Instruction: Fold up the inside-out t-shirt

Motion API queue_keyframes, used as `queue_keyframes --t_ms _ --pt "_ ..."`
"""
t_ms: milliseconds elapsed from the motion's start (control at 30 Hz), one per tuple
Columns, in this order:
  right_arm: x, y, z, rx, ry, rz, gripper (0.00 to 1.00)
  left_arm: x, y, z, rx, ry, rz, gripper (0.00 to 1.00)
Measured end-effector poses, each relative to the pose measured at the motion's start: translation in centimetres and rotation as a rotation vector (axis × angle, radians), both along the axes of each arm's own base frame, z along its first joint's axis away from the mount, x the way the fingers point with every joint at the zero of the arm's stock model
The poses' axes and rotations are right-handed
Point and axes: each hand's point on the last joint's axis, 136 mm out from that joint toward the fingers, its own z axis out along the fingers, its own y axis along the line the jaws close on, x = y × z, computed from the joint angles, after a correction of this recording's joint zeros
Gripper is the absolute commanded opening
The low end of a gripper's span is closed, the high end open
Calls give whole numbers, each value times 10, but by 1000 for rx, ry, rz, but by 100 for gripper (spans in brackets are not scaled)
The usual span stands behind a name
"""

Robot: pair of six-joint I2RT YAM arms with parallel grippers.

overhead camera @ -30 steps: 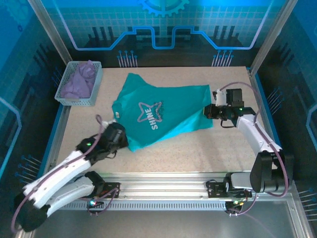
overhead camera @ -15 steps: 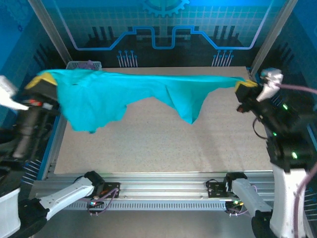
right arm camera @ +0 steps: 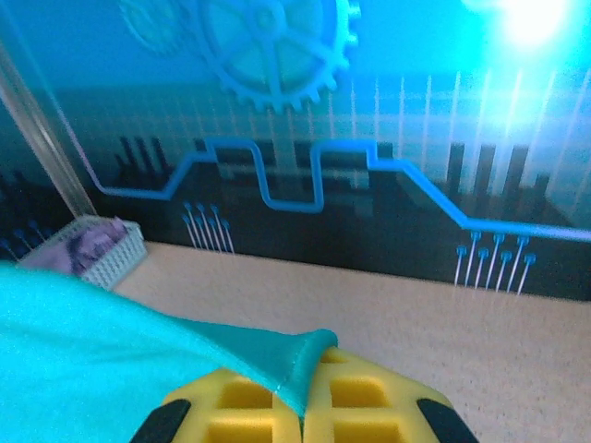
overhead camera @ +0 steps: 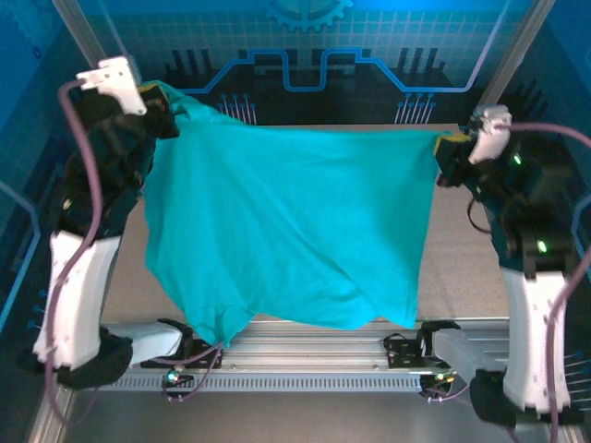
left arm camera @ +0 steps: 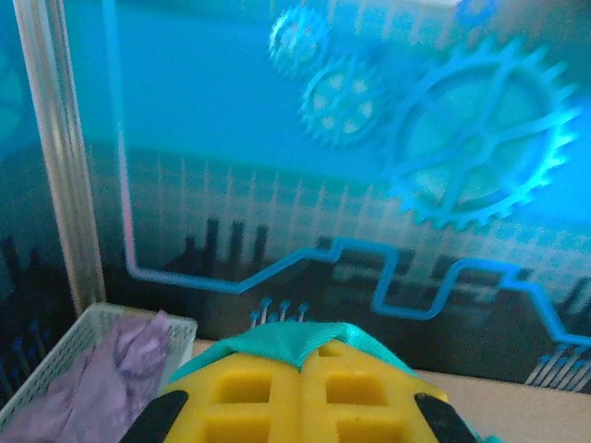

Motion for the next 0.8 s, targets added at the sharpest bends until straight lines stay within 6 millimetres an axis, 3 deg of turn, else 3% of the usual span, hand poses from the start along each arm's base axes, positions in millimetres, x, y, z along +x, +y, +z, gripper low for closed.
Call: queue_keyframes --t_ms 67,167,267,400,533,800 --pt "32 -1 -22 -11 70 -6 0 25 4 -23 -8 65 -2 0" --pt "59 -1 -44 -21 137 -2 0 40 2 -42 -27 114 -30 0" --pt "64 1 -40 -24 131 11 0 41 -3 -45 -40 116 -63 0" --pt "54 5 -19 -29 74 35 0 28 -8 -34 -69 70 -107 0" --pt "27 7 3 -31 6 54 0 -11 -10 -13 -96 -15 -152 0" --pt "-71 8 55 -35 -198 56 0 -136 -3 55 -151 -316 -233 0"
